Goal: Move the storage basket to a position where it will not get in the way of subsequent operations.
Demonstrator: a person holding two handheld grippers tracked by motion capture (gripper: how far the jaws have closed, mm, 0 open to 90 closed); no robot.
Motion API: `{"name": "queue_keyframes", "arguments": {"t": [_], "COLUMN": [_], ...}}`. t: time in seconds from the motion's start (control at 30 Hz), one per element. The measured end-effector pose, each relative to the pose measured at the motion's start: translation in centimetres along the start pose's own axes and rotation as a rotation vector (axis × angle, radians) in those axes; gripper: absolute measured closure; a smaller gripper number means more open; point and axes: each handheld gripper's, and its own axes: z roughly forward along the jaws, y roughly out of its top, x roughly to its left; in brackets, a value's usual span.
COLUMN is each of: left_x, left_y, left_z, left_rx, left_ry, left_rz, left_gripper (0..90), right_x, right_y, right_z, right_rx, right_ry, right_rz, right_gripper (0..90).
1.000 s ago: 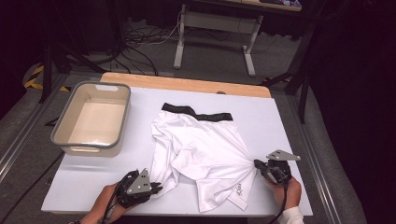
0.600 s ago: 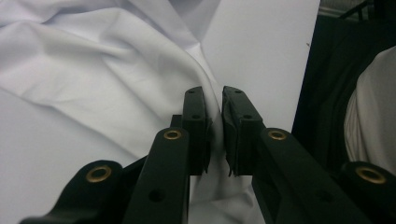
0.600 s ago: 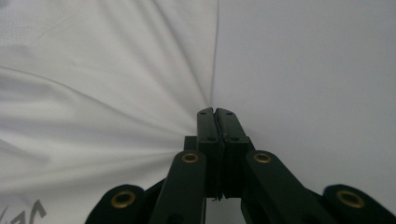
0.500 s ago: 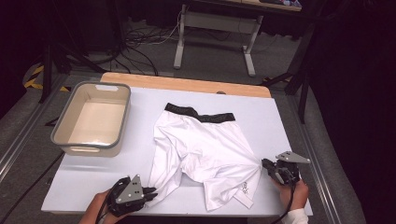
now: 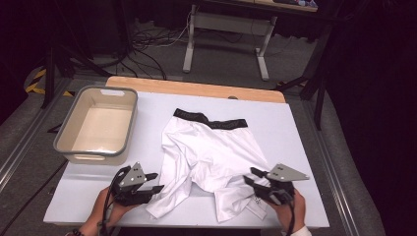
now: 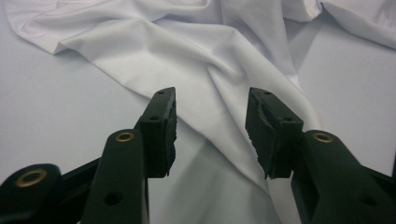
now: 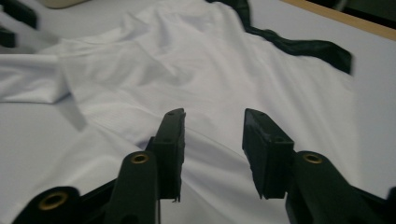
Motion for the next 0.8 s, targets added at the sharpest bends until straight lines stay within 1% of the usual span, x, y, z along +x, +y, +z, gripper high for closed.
{"name": "queue_keyframes", "arguments": {"t": [0.03, 0.1, 0.13, 0.17, 0.2, 0.23, 0.27, 0.3, 0.33, 0.37, 0.43, 0.47, 0.5, 0.53, 0.57, 0.6, 0.63, 0.67, 0.7, 0.73, 0.77, 0.8], "left_x": [0.2, 0.4, 0.4, 0.5, 0.7, 0.8, 1.0, 1.4, 1.6, 1.7, 1.8, 1.8, 1.7, 1.7, 1.6, 1.6, 1.6, 1.6, 1.7, 1.8, 1.9, 2.0], "left_y": [0.2, 0.7, 0.9, 1.1, 1.3, 1.3, 1.5, 1.6, 1.7, 1.7, 1.8, 1.8, 1.8, 1.7, 1.7, 1.7, 1.7, 1.7, 1.6, 1.6, 1.6, 1.6], "left_z": [0.5, 1.6, 2.2, 2.6, 3.1, 3.4, 3.7, 3.8, 3.9, 4.0, 4.1, 4.1, 4.1, 4.1, 4.0, 4.0, 4.0, 4.0, 3.9, 3.9, 3.9, 3.9], "left_rx": [0.013, 0.046, 0.066, 0.079, 0.094, 0.105, 0.119, 0.120, 0.121, 0.124, 0.126, 0.125, 0.124, 0.122, 0.123, 0.121, 0.120, 0.119, 0.121, 0.121, 0.121, 0.118], "left_ry": [-0.001, -0.003, 0.006, 0.009, 0.010, 0.018, 0.025, 0.013, 0.025, 0.029, 0.021, 0.024, 0.025, 0.020, 0.019, 0.015, 0.014, 0.020, 0.025, 0.025, 0.021, 0.017], "left_rz": [-0.004, 0.012, 0.026, 0.031, 0.031, 0.034, 0.030, 0.011, 0.006, 0.008, 0.004, 0.009, 0.018, 0.027, 0.031, 0.031, 0.036, 0.040, 0.043, 0.043, 0.038, 0.037], "left_gripper": [52.5, 50.5, 50.6, 50.5, 50.6, 51.3, 51.5, 51.9, 53.4, 53.7, 54.7, 55.7, 57.1, 60.6, 64.0, 67.6, 72.3, 76.8, 80.0, 85.8, 87.8, 88.0], "right_x": [0.9, 2.8, 3.5, 4.2, 4.8, 5.5, 5.8, 6.2, 6.5, 6.7, 7.0, 7.0, 7.0, 6.8, 6.6, 6.4, 6.3, 6.0, 5.6, 5.1, 4.8, 4.3], "right_y": [0.5, 1.5, 1.9, 2.3, 2.6, 3.0, 3.1, 3.2, 3.1, 3.1, 2.9, 2.8, 2.6, 2.5, 2.5, 2.5, 2.4, 2.3, 2.3, 2.3, 2.4, 2.5], "right_z": [0.8, 2.6, 3.5, 4.3, 5.2, 6.3, 6.9, 7.6, 8.5, 9.1, 9.9, 10.2, 10.4, 10.4, 10.3, 10.1, 10.0, 9.8, 9.5, 8.9, 8.6, 8.0], "right_rx": [0.016, 0.051, 0.063, 0.070, 0.089, 0.132, 0.155, 0.172, 0.199, 0.222, 0.261, 0.275, 0.282, 0.273, 0.275, 0.281, 0.280, 0.273, 0.256, 0.238, 0.222, 0.194], "right_ry": [0.022, 0.071, 0.115, 0.156, 0.187, 0.210, 0.212, 0.211, 0.224, 0.224, 0.196, 0.189, 0.186, 0.193, 0.174, 0.136, 0.112, 0.104, 0.093, 0.068, 0.049, 0.022], "right_rz": [-0.038, -0.107, -0.129, -0.148, -0.177, -0.223, -0.250, -0.266, -0.273, -0.288, -0.308, -0.315, -0.327, -0.302, -0.290, -0.299, -0.305, -0.296, -0.281, -0.255, -0.246, -0.225], "right_gripper": [53.5, 50.1, 48.8, 47.9, 46.9, 45.3, 45.3, 45.8, 46.2, 46.9, 48.7, 53.8, 55.0, 61.5, 70.8, 79.4, 82.2, 86.4, 87.0, 87.3, 87.4, 87.7]}}
